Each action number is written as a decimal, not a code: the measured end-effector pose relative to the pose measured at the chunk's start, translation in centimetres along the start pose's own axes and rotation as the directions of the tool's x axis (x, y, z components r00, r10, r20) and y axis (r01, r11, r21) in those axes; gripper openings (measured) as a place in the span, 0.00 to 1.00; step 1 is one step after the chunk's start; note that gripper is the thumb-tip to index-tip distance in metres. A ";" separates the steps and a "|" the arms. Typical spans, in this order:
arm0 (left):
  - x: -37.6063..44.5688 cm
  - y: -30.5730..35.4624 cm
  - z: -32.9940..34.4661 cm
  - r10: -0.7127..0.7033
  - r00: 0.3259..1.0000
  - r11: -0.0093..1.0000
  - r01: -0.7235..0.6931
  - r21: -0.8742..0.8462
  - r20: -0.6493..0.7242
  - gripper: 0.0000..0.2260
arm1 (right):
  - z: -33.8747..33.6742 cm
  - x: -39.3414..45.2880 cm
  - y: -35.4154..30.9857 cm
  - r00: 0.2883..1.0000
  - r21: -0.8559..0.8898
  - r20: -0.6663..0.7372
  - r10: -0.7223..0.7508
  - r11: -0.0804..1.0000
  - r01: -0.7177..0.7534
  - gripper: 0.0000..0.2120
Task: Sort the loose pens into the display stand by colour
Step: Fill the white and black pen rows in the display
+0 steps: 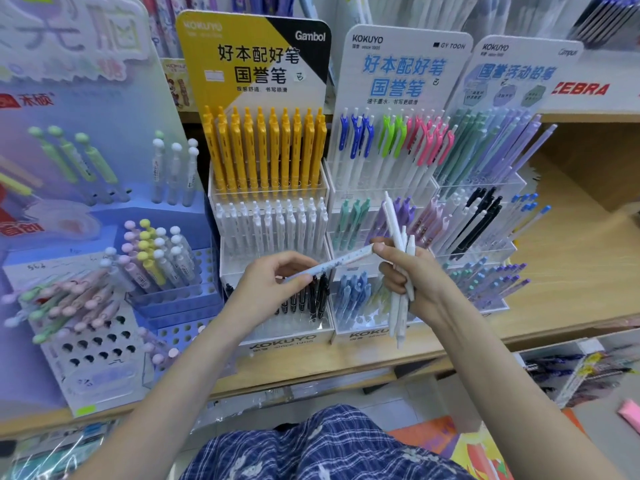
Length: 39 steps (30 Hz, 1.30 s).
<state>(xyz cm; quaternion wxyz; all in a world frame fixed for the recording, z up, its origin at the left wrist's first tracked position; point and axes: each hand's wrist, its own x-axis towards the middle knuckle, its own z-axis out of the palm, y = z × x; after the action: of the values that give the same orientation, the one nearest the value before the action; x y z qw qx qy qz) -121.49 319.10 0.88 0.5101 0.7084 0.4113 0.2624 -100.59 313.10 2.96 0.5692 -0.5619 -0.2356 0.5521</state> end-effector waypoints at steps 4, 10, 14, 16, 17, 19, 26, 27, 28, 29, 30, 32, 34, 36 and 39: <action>-0.1 -0.2 -0.4 0.000 1.000 1.000 0.000 -0.002 -0.008 0.08 | 0.6 0.3 -0.2 0.998 -0.010 -0.023 -0.063 0.998 0.062 0.06; -0.3 -1.3 -0.5 0.020 0.997 0.918 0.014 0.397 -0.081 0.08 | -1.1 -0.5 -3.3 0.957 -0.307 -0.093 -0.276 0.922 0.236 0.03; 0.1 -1.3 0.6 0.049 0.998 0.894 -0.024 0.448 -0.043 0.09 | -3.9 -1.4 -5.1 0.922 -0.408 -0.131 -0.364 0.867 0.285 0.03; 0.6 -0.9 1.3 0.075 0.997 0.882 -0.057 0.469 -0.021 0.09 | -5.4 -1.8 -5.4 0.905 -0.443 -0.180 -0.386 0.853 0.275 0.03; 0.9 -0.7 1.6 0.088 0.996 0.878 -0.073 0.473 -0.010 0.10 | -6.2 -2.1 -5.5 0.894 -0.455 -0.205 -0.398 0.847 0.273 0.03; 1.4 -0.3 2.4 0.106 0.994 0.870 -0.101 0.482 0.017 0.10 | -7.5 -2.8 -5.5 0.872 -0.509 -0.231 -0.432 0.817 0.270 0.03; 2.9 0.0 5.3 0.103 0.987 0.799 -0.156 0.580 0.123 0.15 | -10.0 -3.7 -2.5 0.873 -0.875 -0.056 -0.484 0.444 0.191 0.03; 3.1 -0.1 5.6 0.088 0.987 0.787 -0.153 0.597 0.136 0.15 | -10.1 -3.6 -1.8 0.864 -0.905 -0.024 -0.503 0.378 0.195 0.04; 3.1 -0.3 5.9 0.069 0.987 0.777 -0.145 0.613 0.147 0.16 | -10.3 -3.6 -1.0 0.853 -0.927 0.009 -0.523 0.315 0.203 0.06; 3.1 -0.5 6.2 0.055 0.987 0.766 -0.139 0.627 0.152 0.17 | -10.4 -3.5 -0.3 0.838 -0.943 0.035 -0.545 0.261 0.209 0.07; 3.1 -0.6 6.4 0.050 0.987 0.754 -0.137 0.642 0.152 0.18 | -10.6 -3.4 0.3 0.823 -0.953 0.056 -0.565 0.217 0.213 0.08; 3.1 -0.8 6.6 0.060 0.989 0.736 -0.136 0.663 0.136 0.18 | -11.0 -3.2 1.2 0.810 -0.957 0.069 -0.582 0.190 0.218 0.10; 3.1 -0.8 6.8 0.065 0.991 0.728 -0.127 0.674 0.116 0.18 | -11.2 -3.1 1.6 0.811 -0.947 0.060 -0.582 0.225 0.231 0.10; 3.2 -0.7 6.9 0.062 0.993 0.718 -0.117 0.687 0.105 0.18 | -11.0 -3.3 1.5 0.820 -0.919 0.024 -0.572 0.311 0.243 0.08; 3.2 -0.6 7.0 0.063 0.994 0.705 -0.109 0.701 0.092 0.17 | -10.7 -3.1 1.1 0.809 -0.877 0.001 -0.588 0.389 0.284 0.07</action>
<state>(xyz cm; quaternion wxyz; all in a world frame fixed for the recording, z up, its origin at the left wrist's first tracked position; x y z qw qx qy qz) -114.47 318.40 -2.27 0.2010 0.8753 0.4310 0.0877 -92.37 306.06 0.28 0.3775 -0.7596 -0.5205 0.0981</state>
